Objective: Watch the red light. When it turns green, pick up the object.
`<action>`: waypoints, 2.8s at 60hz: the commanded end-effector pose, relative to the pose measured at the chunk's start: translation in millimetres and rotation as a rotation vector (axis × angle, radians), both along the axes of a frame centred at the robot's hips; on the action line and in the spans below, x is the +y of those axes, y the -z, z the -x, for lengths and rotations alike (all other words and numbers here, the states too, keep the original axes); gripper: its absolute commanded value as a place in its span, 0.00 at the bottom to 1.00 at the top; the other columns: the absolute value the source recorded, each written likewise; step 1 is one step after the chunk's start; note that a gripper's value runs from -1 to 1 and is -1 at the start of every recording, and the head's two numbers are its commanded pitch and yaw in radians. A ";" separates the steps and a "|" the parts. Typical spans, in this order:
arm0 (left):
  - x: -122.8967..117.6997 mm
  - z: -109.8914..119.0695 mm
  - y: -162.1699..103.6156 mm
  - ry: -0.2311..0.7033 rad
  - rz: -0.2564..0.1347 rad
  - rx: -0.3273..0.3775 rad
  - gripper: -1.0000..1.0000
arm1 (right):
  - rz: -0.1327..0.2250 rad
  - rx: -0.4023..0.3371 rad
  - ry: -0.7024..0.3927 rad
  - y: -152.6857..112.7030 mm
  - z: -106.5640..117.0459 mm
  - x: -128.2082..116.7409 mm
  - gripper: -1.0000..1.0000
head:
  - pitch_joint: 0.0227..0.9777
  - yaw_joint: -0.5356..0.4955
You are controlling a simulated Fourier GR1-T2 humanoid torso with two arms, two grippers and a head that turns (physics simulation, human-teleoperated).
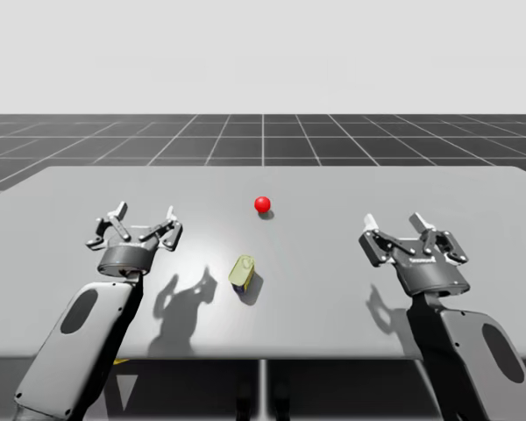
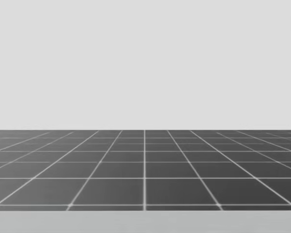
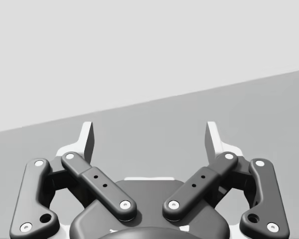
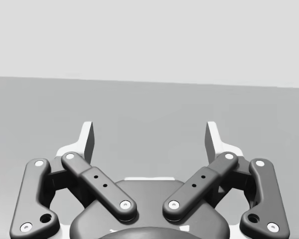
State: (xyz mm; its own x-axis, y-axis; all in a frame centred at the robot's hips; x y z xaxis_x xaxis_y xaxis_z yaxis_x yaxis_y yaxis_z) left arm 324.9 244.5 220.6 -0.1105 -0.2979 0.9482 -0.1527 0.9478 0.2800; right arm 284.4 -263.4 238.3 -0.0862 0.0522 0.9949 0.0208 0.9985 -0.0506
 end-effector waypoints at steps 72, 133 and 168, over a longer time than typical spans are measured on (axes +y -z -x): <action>8.7 -7.7 9.2 -0.018 -0.008 0.041 0.00 | 0.033 0.066 0.004 11.4 -2.7 0.8 0.00 | 0.60 0.51; 10.3 -7.9 8.2 -0.010 0.003 0.033 0.00 | 0.028 0.065 0.004 11.0 -3.5 0.0 0.00 | 0.59 0.51; 9.7 -7.4 8.2 -0.009 0.003 0.033 0.00 | 0.029 0.066 0.005 11.2 -3.4 0.1 0.00 | 0.59 0.51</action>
State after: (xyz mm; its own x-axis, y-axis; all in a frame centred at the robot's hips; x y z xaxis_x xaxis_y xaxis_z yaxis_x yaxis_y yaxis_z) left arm 332.4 254.5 212.6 -0.0767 -0.2962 0.9520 -0.1521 0.9472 0.2824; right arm 287.9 -263.3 227.2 -0.0205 0.0810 0.9965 0.0208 0.9965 -0.0806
